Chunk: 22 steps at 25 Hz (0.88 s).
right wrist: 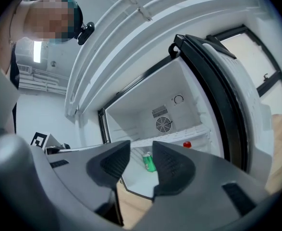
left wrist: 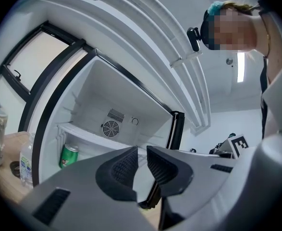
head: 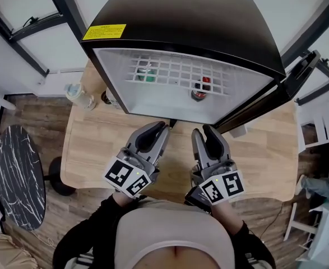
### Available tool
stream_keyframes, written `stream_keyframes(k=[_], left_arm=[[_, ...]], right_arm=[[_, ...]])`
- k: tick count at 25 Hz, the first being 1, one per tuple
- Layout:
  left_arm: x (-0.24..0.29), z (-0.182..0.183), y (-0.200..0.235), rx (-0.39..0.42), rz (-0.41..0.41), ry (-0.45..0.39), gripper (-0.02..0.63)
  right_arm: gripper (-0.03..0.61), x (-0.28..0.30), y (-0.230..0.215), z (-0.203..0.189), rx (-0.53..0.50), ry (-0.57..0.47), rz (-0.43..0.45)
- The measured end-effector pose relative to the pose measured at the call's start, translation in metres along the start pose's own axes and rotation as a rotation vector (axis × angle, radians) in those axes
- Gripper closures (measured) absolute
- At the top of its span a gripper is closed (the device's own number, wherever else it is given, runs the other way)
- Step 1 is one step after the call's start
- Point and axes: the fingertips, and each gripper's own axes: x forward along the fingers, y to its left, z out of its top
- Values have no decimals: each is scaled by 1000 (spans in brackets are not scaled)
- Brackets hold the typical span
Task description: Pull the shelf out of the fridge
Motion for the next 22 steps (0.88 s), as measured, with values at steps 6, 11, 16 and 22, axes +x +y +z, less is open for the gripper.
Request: stream_keyframes(k=[6, 11, 16, 22], left_arm=[[13, -10, 13, -81, -1, 26, 415], [22, -11, 24, -107, 4, 23, 374], [32, -12, 37, -130, 19, 22, 371], [49, -19, 52, -160, 30, 34, 360]], right_arm=[[370, 15, -13, -5, 72, 9, -4], [351, 27, -22, -11, 121, 17, -12], [342, 38, -29, -16, 152, 30, -17], [330, 56, -40, -19, 183, 30, -25]])
